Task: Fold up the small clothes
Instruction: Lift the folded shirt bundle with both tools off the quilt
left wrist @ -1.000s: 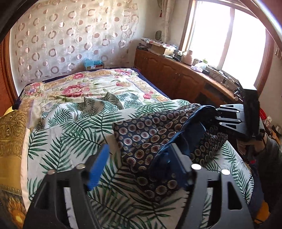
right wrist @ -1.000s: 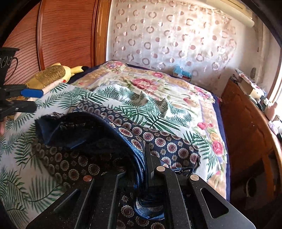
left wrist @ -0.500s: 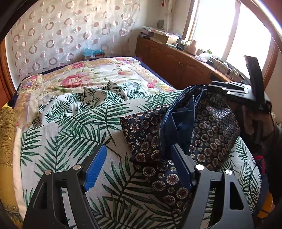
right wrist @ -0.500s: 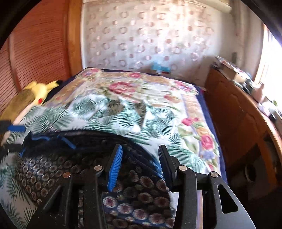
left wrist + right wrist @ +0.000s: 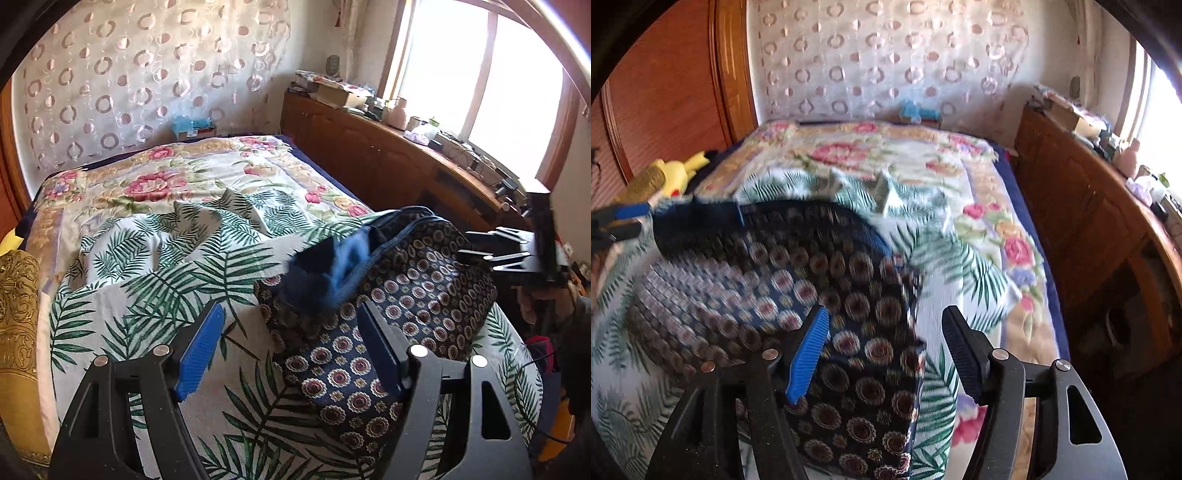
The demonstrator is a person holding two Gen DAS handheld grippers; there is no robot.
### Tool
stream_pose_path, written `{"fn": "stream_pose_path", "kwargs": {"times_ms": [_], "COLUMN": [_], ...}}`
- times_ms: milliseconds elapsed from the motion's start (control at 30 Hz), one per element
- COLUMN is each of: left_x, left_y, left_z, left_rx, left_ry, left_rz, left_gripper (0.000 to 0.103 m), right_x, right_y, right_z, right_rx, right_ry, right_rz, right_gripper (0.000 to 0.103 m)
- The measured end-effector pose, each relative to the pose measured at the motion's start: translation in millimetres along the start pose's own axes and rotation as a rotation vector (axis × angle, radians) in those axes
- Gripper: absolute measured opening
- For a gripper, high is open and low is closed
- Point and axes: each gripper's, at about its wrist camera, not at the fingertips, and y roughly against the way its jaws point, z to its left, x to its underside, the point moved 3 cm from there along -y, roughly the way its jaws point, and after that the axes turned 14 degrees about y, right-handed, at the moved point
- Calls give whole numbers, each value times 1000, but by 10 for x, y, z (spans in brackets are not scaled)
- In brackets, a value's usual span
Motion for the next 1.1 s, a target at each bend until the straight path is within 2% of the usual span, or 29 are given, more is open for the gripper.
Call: {"fn": "stream_pose_path", "kwargs": {"times_ms": [100, 300, 467, 733, 833, 900, 933, 1000, 1033, 1067, 1100], "left_x": [40, -7, -129, -163, -148, -153, -155, -156, -154, -151, -152], "left_y": [-50, -404, -608, -802, -812, -825, -838, -855, -863, -869, -865], "left_z": [-6, 38, 148, 202, 163, 134, 118, 92, 79, 66, 55], "left_rx": [7, -41, -59, -29, -20, -8, 3, 15, 19, 28, 42], "left_ry": [-14, 7, 39, 63, 49, 38, 35, 29, 26, 26, 30], "left_rz": [23, 97, 109, 137, 137, 139, 143, 150, 154, 161, 166], "left_gripper": [77, 77, 77, 75, 68, 56, 52, 37, 32, 19, 12], "right_x": [42, -85, -100, -89, -104, -114, -120, -132, -134, -136, -133], "right_y": [-106, -260, -330, -506, -535, -546, -546, -546, -545, -544, -544], "right_z": [-44, -165, -149, -181, -143, -109, -92, -56, -43, -32, -23], "right_rx": [-7, -26, -53, -97, -99, -96, -103, -118, -124, -140, -154], "right_ry": [-21, -54, -76, -93, -83, -68, -58, -41, -35, -31, -30], "right_rz": [27, 29, 18, 0, 0, 4, 1, -4, -7, -12, -17], "right_gripper": [66, 66, 66, 66, 66, 63, 56, 48, 39, 35, 23]}}
